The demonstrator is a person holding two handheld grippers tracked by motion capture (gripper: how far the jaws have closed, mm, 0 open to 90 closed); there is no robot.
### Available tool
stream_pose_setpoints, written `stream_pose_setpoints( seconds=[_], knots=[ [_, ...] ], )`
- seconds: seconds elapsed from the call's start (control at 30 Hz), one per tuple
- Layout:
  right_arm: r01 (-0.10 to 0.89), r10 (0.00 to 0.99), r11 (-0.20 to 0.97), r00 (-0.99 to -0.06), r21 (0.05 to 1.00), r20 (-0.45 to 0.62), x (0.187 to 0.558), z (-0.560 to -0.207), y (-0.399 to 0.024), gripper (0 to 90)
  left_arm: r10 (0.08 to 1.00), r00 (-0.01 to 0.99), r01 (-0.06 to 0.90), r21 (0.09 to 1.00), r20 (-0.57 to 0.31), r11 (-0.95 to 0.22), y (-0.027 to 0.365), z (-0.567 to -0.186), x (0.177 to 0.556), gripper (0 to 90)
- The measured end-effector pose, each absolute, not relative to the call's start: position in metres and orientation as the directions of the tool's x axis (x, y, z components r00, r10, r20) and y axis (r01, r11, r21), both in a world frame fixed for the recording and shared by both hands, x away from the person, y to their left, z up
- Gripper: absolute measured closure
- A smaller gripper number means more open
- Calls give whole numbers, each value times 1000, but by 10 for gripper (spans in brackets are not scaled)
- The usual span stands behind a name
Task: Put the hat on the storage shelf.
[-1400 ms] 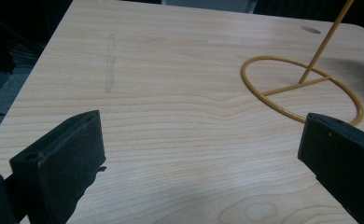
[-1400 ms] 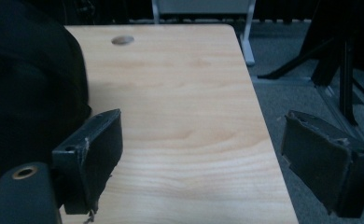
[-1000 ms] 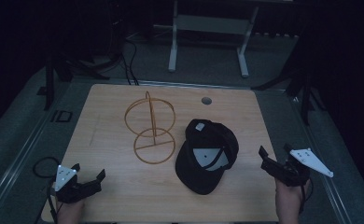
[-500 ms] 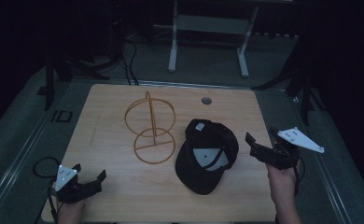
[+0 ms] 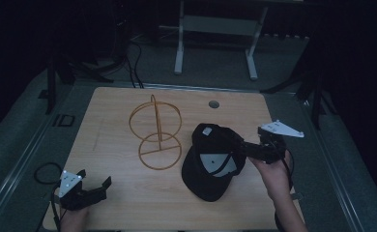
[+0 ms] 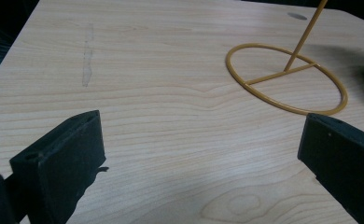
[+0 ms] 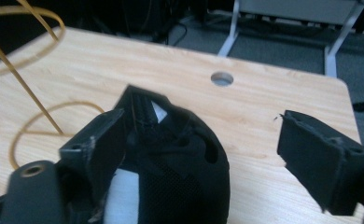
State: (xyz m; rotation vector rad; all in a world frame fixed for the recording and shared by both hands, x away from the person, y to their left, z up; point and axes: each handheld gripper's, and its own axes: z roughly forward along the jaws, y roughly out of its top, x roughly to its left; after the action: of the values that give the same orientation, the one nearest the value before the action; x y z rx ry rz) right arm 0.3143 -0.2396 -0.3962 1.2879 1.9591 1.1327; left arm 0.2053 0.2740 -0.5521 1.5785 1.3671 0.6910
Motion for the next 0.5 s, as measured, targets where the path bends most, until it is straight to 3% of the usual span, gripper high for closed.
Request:
stream_pose_setpoints(
  seconds=[0.03,0.23,0.5],
  knots=[
    [495,915,192,-402,847,27,322,-402,-237,192,962,232,455,890,-141,20,274,-552,205,10],
    [570,910,184,-407,801,80,334,-423,-230,192,960,240,458,889,-143,17,273,-552,205,10],
    [640,914,242,-402,729,49,343,-455,-223,204,958,248,462,887,-145,15,273,-552,206,10]
  ],
)
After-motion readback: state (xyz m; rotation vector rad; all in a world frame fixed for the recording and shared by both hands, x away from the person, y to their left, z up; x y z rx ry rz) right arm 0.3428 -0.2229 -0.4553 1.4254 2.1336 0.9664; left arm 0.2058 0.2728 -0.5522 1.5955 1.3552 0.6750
